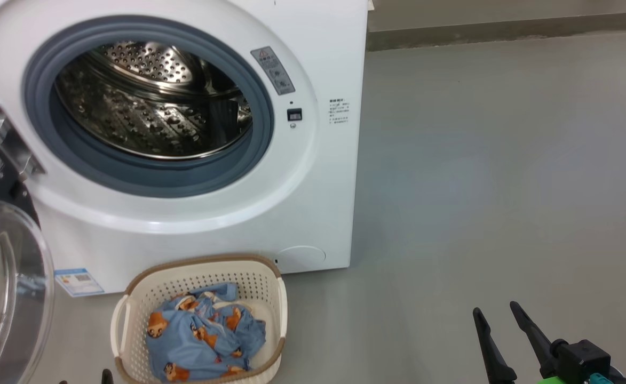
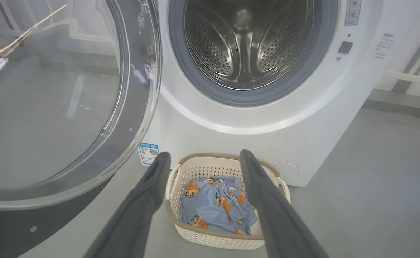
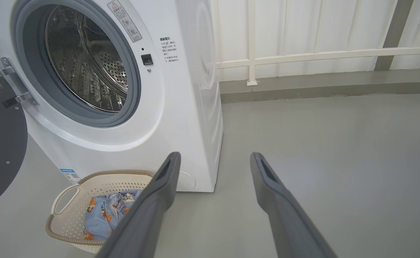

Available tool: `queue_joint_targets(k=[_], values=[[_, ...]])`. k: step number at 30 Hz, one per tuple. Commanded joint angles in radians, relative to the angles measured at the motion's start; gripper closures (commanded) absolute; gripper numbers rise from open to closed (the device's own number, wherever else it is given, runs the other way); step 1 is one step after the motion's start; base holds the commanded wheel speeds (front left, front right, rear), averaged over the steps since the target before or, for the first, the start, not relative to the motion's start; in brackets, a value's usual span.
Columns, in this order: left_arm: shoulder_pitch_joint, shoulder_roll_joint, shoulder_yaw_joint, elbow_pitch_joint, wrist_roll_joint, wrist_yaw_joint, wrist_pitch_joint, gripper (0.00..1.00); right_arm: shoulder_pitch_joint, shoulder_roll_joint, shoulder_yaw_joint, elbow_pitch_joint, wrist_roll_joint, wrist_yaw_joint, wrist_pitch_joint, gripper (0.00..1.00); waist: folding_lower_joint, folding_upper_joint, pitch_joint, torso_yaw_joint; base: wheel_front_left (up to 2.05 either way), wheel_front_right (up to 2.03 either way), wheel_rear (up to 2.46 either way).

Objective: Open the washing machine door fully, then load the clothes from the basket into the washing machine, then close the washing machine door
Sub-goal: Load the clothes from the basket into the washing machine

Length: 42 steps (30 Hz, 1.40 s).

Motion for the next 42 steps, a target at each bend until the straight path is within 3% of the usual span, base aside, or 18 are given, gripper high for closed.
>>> queue_joint_targets(k=[1, 11, 33, 42], values=[[-0.025, 0.011, 0.038, -0.018, 0.005, 0.009, -0.006, 0.00, -0.022, -0.008, 0.024, -0.022, 0.003, 0.002, -0.012, 0.00, 0.0000, 0.0000, 0.002, 0.000, 1.83, -1.83, 0.00], [-0.029, 0.011, 0.037, -0.023, 0.017, 0.015, -0.006, 0.00, -0.025, -0.008, 0.024, -0.018, 0.004, 0.002, -0.012, 0.00, 0.0000, 0.0000, 0.005, -0.002, 1.20, -1.20, 0.00], [-0.038, 0.011, 0.022, -0.009, 0.024, 0.016, -0.006, 0.00, -0.028, -0.005, 0.031, -0.016, 0.009, 0.002, -0.012, 0.00, 0.0000, 0.0000, 0.014, -0.003, 0.03, -0.03, 0.00], [-0.113, 0.011, -0.004, 0.063, 0.054, -0.007, -0.006, 0.00, -0.049, -0.005, 0.037, -0.027, 0.009, 0.002, -0.012, 0.00, 0.0000, 0.0000, 0.108, -0.016, 0.00, 0.00, 0.00]])
